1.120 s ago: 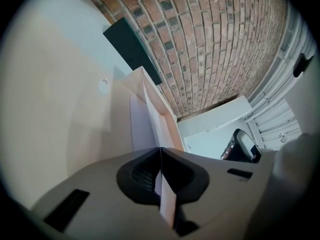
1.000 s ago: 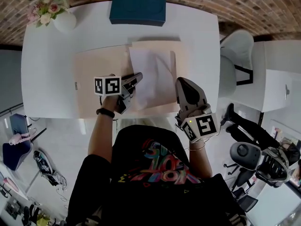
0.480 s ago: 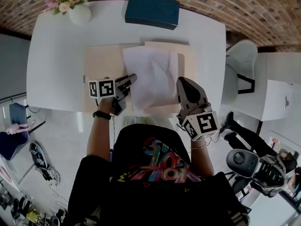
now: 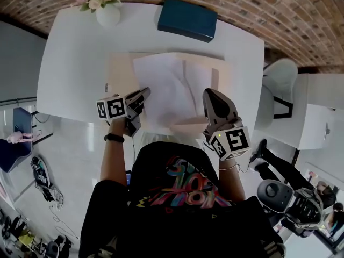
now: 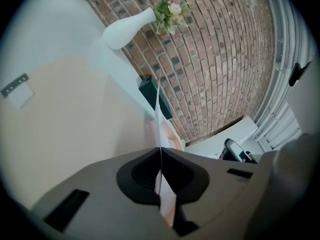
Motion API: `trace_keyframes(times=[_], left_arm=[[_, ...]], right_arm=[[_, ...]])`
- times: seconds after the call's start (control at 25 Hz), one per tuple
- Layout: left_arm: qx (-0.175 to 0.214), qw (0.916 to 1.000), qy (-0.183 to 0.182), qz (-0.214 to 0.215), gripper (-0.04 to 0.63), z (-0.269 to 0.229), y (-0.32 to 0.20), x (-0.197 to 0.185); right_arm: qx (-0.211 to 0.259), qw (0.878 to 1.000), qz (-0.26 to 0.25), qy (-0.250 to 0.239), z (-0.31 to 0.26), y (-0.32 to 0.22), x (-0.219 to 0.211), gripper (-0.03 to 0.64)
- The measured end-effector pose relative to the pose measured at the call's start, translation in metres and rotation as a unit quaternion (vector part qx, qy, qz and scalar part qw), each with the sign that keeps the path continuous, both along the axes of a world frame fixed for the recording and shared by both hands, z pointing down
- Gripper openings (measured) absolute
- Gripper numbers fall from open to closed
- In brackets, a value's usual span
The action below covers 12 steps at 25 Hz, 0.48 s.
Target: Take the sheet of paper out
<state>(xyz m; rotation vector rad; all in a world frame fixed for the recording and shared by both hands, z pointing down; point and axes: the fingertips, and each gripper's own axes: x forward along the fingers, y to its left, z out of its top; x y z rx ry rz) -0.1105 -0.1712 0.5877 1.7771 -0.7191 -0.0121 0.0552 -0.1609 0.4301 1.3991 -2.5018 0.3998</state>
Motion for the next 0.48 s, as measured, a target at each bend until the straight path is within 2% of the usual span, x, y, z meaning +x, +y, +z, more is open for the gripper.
trace_keyframes(times=[0.28, 0.48], left_arm=[[0.03, 0.9987, -0.006, -0.04, 0.023, -0.026, 0.009, -0.025], [0.074, 0.9953, -0.022, -0.057, 0.023, -0.058, 0.009, -0.036]], right_arm=[[0.016, 1.0, -0.011, -0.003, -0.016, 0.001, -0.007, 0.018], [0.032, 0.999, -0.01, -0.007, -0.034, 0.003, -0.008, 0.018]])
